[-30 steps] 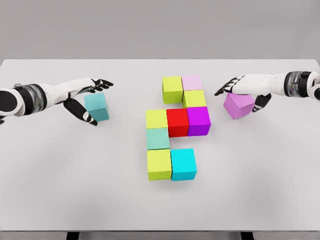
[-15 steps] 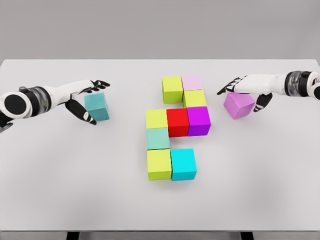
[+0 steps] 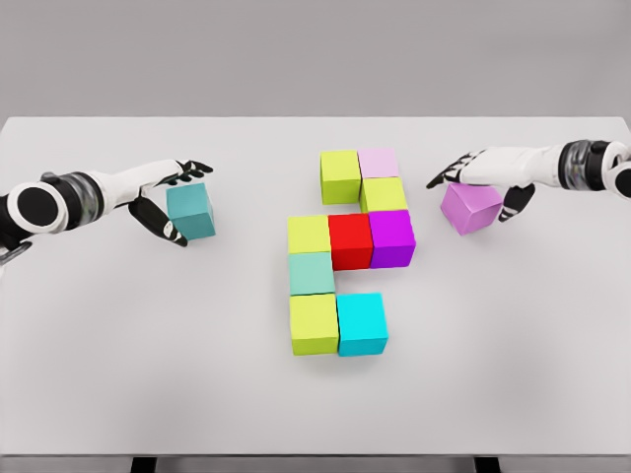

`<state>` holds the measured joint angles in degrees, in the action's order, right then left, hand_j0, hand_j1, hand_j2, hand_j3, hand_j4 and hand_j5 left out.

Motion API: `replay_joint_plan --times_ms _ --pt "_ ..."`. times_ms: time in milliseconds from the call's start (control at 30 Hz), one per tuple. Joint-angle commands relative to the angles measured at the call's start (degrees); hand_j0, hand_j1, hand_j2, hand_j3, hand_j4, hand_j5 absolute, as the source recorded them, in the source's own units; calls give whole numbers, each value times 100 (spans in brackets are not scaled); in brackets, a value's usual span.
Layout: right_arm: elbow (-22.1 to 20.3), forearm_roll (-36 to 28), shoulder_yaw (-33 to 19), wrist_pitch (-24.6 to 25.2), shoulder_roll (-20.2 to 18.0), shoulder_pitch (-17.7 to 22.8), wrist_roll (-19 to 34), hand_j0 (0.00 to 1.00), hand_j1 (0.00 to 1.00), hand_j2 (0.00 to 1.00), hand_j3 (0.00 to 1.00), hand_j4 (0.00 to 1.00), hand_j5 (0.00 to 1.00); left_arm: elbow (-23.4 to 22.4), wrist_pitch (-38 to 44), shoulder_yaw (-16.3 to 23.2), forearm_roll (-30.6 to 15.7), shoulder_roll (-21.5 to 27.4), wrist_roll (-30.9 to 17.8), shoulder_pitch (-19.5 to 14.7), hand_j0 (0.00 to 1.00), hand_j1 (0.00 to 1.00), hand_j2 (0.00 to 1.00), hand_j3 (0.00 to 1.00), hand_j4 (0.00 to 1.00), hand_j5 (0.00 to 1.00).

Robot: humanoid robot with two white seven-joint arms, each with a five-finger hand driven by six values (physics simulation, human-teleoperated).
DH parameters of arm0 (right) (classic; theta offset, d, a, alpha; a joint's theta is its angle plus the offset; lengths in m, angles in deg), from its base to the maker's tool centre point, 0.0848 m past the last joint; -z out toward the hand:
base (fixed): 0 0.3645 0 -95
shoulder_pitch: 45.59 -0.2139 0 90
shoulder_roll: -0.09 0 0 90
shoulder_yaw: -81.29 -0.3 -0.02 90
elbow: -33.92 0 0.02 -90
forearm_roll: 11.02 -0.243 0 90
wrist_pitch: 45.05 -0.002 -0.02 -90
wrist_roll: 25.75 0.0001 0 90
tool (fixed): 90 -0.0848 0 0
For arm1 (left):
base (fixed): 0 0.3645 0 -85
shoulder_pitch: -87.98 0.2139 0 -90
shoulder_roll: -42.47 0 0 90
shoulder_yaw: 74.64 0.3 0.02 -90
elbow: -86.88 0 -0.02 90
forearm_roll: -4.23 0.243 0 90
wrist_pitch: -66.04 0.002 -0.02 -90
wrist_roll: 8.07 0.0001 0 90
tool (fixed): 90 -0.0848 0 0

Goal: Assemble the squares on the desktop into the number 2

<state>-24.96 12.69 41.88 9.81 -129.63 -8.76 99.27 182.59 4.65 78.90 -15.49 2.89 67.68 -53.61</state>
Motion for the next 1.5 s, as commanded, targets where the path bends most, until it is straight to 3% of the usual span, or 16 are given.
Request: replay_joint_plan --times_ms 0,167,200,267,567,667,800,867,967,1067,1467 --pt "0 -24 12 14 0 0 -2 94 94 94 94 94 94 -44 -5 10 12 -24 1 0 100 100 100 100 100 100" --pt "-9 -33 12 14 0 0 -2 91 91 91 91 91 91 -254 -5 18 179 -147 1 9 100 100 100 100 100 100" --pt "0 -33 12 14 0 0 -2 81 81 81 81 81 81 -255 -5 18 205 -147 1 9 100 100 100 100 100 100" --pt "0 -33 12 14 0 0 -2 78 78 78 78 78 78 -255 -5 71 214 -147 1 9 100 100 100 100 100 100" --pt "-9 -25 12 14 -9 -9 -2 72 72 72 72 72 72 -263 -5 98 337 -217 1 44 100 100 100 100 100 100" --pt "-18 -33 -5 14 -9 -9 -2 61 61 61 61 61 61 -263 4 98 337 -217 1 44 100 100 100 100 100 100" --pt "-18 -42 -31 14 -9 -9 -2 59 59 59 59 59 59 -263 4 98 328 -235 45 53 75 75 75 75 75 75" --pt "-18 -60 -40 14 -9 -9 -2 59 59 59 59 59 59 -263 4 98 328 -243 45 88 68 68 68 68 68 68" --pt "-35 -60 -58 14 -9 -9 -2 59 59 59 59 59 59 -386 4 98 328 -366 256 123 67 67 67 67 67 67" --pt "-53 -77 -75 14 0 -35 -2 59 59 59 59 59 59 -448 4 98 311 -402 309 123 54 54 54 54 54 54" --pt "-238 -112 -322 14 -88 -9 -2 60 60 60 60 60 60 -395 -66 89 249 -402 239 -61 47 47 47 47 47 47"
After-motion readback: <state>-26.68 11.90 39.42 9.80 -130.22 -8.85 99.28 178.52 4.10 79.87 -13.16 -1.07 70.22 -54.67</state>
